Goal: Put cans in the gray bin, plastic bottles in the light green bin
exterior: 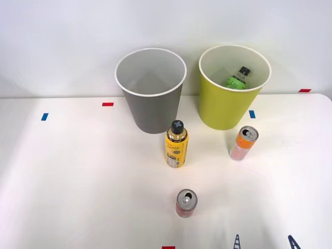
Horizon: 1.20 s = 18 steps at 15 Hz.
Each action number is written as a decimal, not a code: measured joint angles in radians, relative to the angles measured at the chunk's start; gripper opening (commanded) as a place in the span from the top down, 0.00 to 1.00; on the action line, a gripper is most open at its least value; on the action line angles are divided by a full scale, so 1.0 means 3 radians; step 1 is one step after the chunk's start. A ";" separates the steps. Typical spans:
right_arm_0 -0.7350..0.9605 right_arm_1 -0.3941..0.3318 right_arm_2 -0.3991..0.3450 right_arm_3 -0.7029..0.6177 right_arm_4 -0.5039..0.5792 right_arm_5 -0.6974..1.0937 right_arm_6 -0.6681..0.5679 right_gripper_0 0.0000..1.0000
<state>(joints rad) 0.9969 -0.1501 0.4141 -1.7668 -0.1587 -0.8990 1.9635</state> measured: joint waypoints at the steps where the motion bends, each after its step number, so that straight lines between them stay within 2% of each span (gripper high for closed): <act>1: 0.0000 0.0000 0.0000 0.0000 0.0000 0.0000 0.0000 0.00; 18: 0.0000 -0.0001 0.0000 -0.0001 0.0002 0.0000 0.0000 0.00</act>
<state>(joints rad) 0.9970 -0.1503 0.4142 -1.7670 -0.1582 -0.8990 1.9636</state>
